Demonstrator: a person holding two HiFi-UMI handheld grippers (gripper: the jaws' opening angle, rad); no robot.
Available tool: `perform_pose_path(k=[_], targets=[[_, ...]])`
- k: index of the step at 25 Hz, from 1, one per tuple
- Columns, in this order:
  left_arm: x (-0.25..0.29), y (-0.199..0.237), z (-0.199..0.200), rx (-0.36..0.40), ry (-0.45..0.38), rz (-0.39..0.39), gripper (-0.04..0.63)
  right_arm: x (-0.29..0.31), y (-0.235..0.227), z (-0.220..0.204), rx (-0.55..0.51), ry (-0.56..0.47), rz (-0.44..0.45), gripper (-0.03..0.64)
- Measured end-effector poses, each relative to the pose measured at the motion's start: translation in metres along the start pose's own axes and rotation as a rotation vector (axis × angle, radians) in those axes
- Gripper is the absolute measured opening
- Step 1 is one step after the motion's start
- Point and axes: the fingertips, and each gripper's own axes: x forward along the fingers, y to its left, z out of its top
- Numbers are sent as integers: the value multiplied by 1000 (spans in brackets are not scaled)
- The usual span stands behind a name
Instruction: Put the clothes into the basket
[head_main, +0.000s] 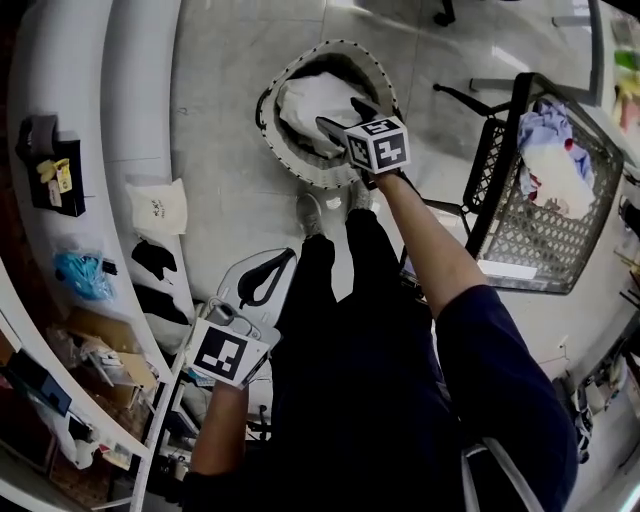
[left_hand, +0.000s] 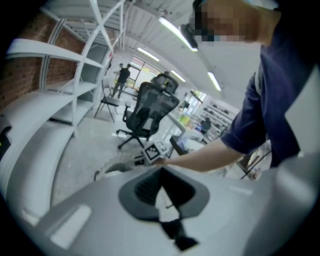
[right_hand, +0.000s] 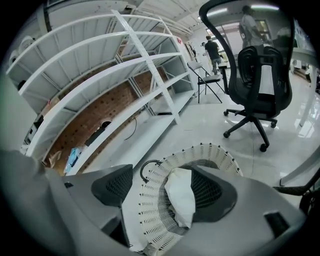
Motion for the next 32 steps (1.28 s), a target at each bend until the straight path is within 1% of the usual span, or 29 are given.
perform_pose_path(k=[6, 7, 8, 9, 12, 13, 20, 24, 26, 28, 30, 32], targets=[[-5, -12, 21, 69, -16, -22, 6, -46, 27, 17, 4, -52, 61, 328], [-6, -15, 25, 75, -26, -28, 5, -57, 32, 20, 5, -70, 70, 290], [-7, -18, 28, 81, -34, -31, 5, -67, 37, 25, 6, -91, 81, 222], [-8, -20, 31, 90, -37, -33, 5, -78, 43, 31, 8, -113, 95, 168], [-11, -25, 38, 120, -35, -32, 5, -111, 61, 50, -9, -179, 140, 70], [-12, -27, 42, 127, -39, -32, 5, -123, 68, 58, -24, -201, 151, 55], [-21, -39, 69, 198, -77, -22, 5, -211, 122, 119, -115, -376, 223, 16], [-28, -49, 86, 222, -124, -30, 6, -268, 156, 157, -128, -487, 261, 9], [-33, -50, 89, 235, -127, -30, 5, -293, 171, 174, -153, -536, 267, 9], [-38, -52, 96, 242, -148, -30, 5, -315, 187, 190, -181, -585, 272, 9], [-44, -53, 101, 249, -164, -30, 5, -330, 198, 195, -226, -614, 275, 9], [-49, -53, 105, 261, -174, -29, 5, -342, 207, 199, -222, -622, 271, 9]])
